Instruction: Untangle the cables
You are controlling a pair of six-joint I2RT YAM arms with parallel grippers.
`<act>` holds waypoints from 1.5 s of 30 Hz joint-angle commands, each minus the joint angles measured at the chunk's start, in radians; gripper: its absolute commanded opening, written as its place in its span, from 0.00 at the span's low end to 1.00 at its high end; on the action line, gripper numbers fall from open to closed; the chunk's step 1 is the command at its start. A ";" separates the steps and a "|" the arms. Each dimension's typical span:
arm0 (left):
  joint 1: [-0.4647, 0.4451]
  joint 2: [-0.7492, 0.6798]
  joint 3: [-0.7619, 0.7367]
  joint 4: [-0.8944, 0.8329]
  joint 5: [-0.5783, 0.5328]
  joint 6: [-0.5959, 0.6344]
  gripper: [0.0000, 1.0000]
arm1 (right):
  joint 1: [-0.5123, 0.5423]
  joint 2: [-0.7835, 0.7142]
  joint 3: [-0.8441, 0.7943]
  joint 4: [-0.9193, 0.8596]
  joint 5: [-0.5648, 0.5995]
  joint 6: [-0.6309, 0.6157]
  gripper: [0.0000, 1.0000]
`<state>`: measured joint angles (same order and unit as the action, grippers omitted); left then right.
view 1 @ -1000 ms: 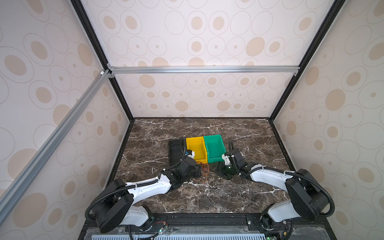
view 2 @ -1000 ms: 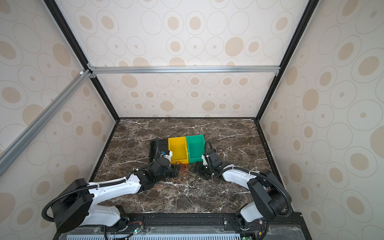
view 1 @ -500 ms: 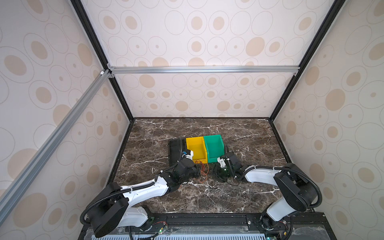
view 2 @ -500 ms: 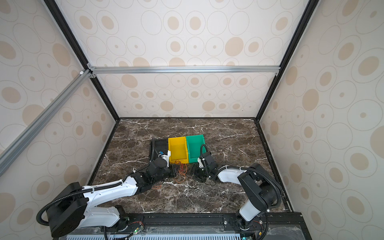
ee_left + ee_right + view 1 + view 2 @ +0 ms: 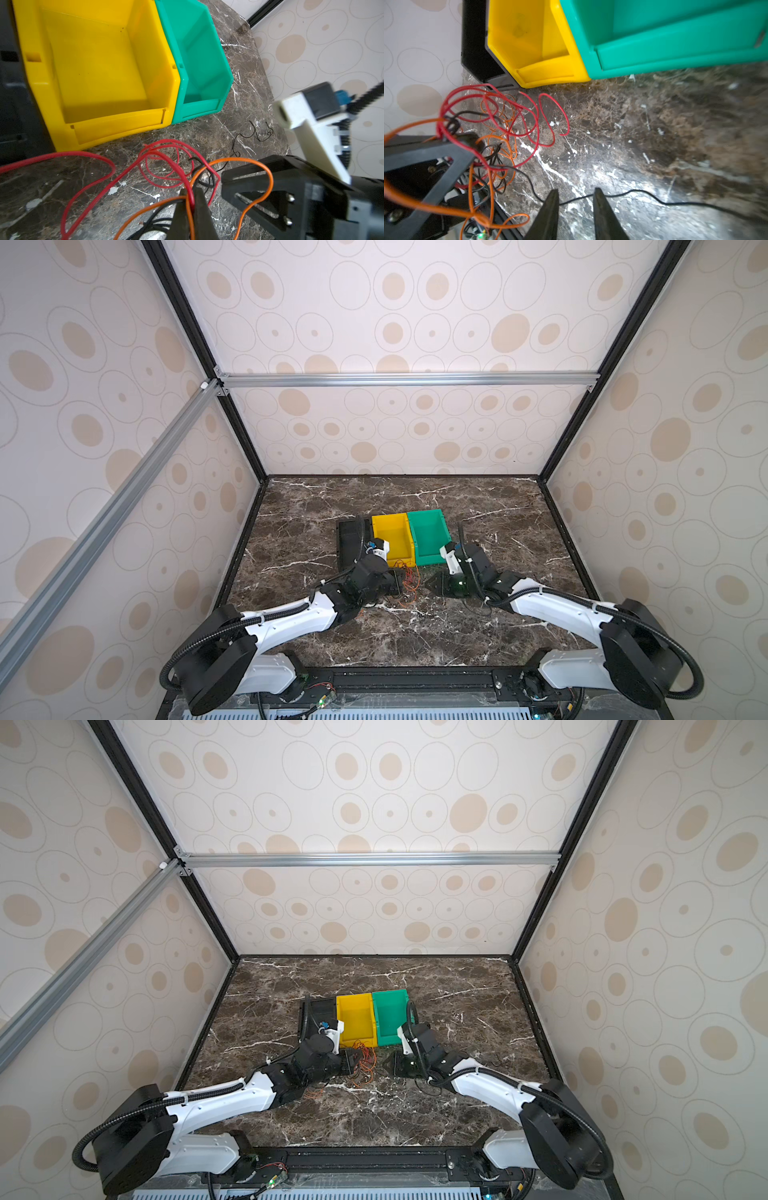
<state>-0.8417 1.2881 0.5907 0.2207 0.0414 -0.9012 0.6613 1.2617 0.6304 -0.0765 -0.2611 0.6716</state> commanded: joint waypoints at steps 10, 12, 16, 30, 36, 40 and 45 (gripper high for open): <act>0.010 -0.024 0.048 -0.026 0.024 0.036 0.00 | 0.050 0.035 -0.027 0.063 -0.053 -0.323 0.34; 0.010 -0.022 0.051 -0.033 0.023 0.039 0.00 | 0.062 0.052 -0.023 0.067 -0.047 -0.335 0.35; 0.010 -0.017 0.052 -0.025 0.027 0.039 0.00 | 0.084 0.095 -0.004 0.072 -0.039 -0.351 0.37; 0.012 -0.025 0.034 -0.003 0.040 0.027 0.00 | 0.118 0.199 0.036 0.148 0.024 -0.334 0.31; 0.014 -0.046 0.017 -0.032 0.008 0.021 0.00 | 0.112 0.194 0.046 0.001 0.432 -0.197 0.00; 0.019 -0.052 -0.005 -0.061 -0.019 0.011 0.01 | 0.032 0.149 0.033 -0.099 0.515 -0.088 0.00; 0.028 -0.066 -0.045 -0.073 -0.048 -0.006 0.02 | -0.080 0.066 0.006 -0.149 0.469 -0.025 0.00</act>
<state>-0.8360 1.2720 0.5861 0.2474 0.0765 -0.8955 0.7040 1.3521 0.6880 -0.0231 -0.0307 0.5529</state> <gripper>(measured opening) 0.054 0.046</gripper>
